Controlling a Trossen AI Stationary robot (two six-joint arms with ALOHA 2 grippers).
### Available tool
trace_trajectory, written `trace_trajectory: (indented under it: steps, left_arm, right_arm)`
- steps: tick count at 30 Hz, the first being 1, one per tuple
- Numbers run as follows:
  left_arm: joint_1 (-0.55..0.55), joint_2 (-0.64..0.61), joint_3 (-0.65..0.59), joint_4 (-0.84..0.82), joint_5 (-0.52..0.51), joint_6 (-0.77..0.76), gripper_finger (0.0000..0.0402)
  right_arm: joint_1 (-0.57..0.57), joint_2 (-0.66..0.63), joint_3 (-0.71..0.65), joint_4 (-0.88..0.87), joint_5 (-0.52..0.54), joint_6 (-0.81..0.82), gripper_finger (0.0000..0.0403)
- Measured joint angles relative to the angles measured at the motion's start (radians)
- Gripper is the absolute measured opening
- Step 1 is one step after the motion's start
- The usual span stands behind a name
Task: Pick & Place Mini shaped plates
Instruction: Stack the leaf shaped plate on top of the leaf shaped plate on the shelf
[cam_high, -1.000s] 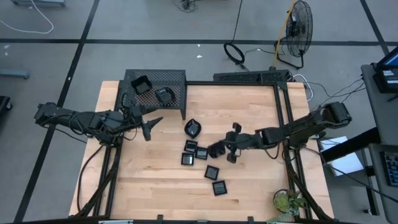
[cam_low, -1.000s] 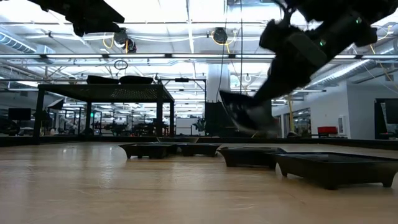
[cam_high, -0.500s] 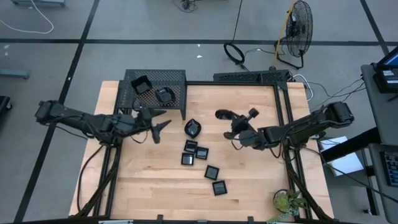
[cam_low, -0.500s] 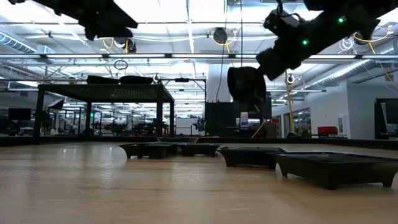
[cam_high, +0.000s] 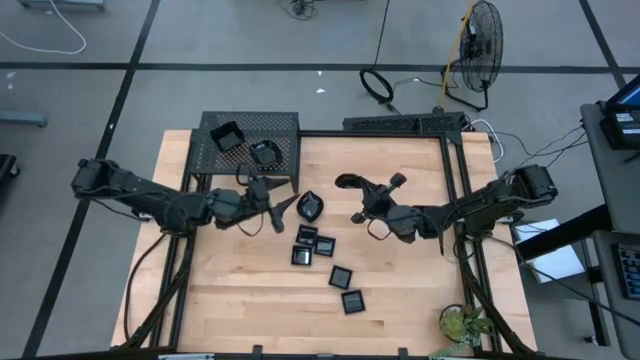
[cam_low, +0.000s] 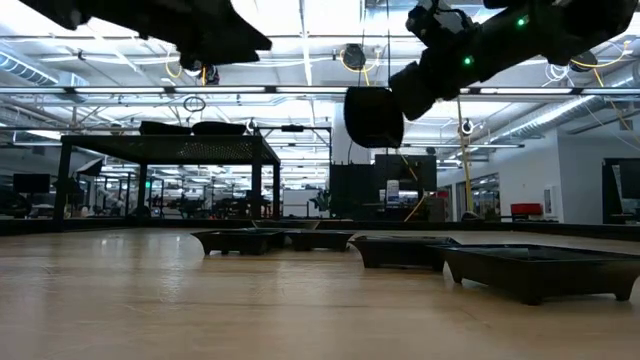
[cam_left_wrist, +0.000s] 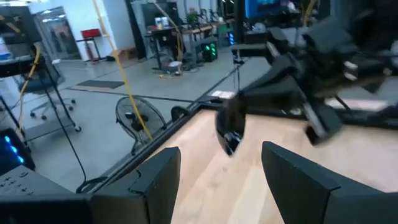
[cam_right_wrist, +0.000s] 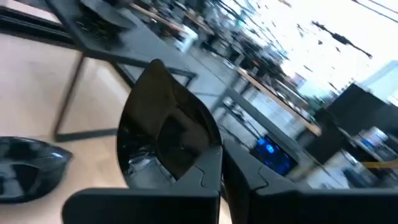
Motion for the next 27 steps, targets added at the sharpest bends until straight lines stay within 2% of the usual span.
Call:
trace_trajectory:
  steps: [3, 9, 19, 27]
  left_arm:
    - [0.036, 0.052, 0.0, 0.052, 0.027, -0.039, 0.023]
    - [0.103, 0.158, 0.035, 0.087, 0.19, -0.132, 0.023]
    - [0.12, 0.339, 0.205, 0.081, 0.22, -0.065, 0.023]
    - [0.136, 0.375, 0.253, 0.074, 0.22, -0.044, 0.023]
  right_arm:
    - [-0.006, 0.018, 0.0, 0.109, -0.051, -0.065, 0.0]
    - [-0.006, 0.019, 0.0, 0.208, -0.052, -0.16, 0.0]
    - [-0.011, 0.02, 0.0, 0.286, -0.106, -0.202, 0.0]
    - [-0.011, 0.02, 0.0, 0.317, -0.21, -0.199, 0.0]
